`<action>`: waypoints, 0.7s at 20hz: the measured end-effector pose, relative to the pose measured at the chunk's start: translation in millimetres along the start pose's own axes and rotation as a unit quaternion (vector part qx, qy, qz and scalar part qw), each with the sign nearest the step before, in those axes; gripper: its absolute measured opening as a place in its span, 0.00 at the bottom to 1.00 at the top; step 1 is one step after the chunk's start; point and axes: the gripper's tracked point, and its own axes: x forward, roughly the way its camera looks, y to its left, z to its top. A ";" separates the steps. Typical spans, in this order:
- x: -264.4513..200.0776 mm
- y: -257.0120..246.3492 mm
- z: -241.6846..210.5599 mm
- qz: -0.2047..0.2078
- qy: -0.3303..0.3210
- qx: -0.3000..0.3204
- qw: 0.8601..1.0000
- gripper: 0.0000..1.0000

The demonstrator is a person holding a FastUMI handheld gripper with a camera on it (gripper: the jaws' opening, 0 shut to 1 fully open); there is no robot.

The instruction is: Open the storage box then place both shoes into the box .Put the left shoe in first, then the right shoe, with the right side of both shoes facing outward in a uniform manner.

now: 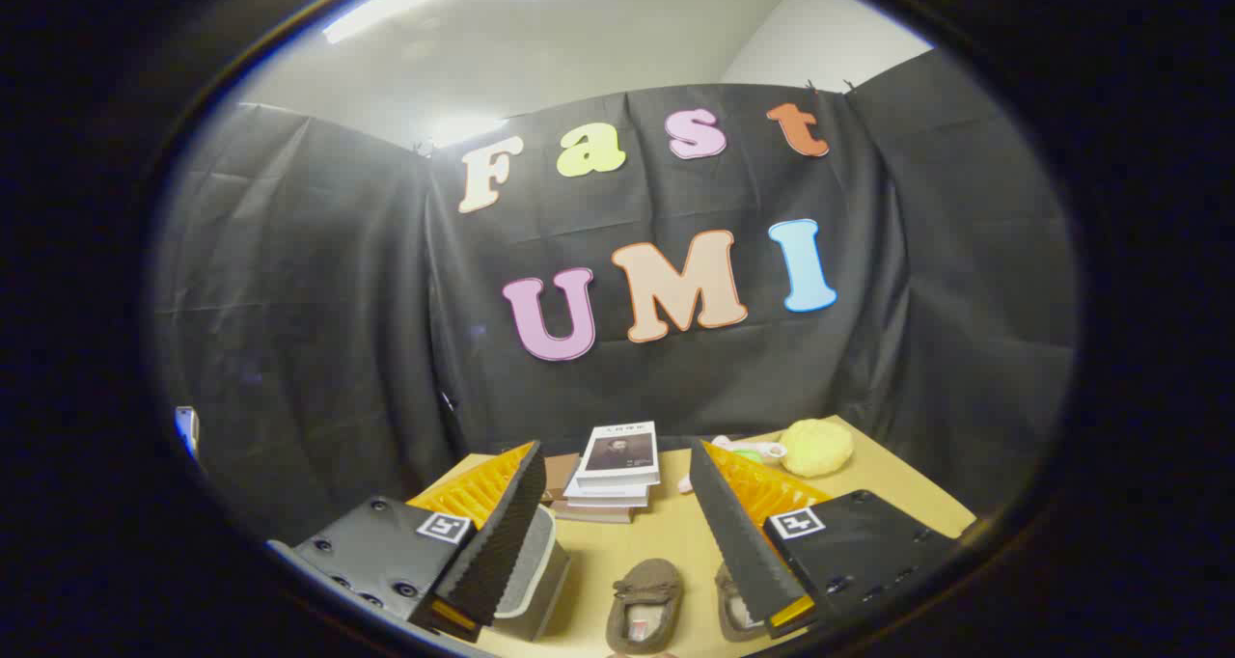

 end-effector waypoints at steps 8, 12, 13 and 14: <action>-9.5 -5.9 -5.6 -0.011 0.006 -0.024 1.000 0.96; -12.4 -4.5 -12.8 -0.011 0.012 -0.023 1.000 0.96; -12.4 -4.7 -12.2 -0.011 0.012 -0.020 1.000 0.96; -13.1 -4.2 -12.3 -0.010 0.012 -0.016 1.000 0.96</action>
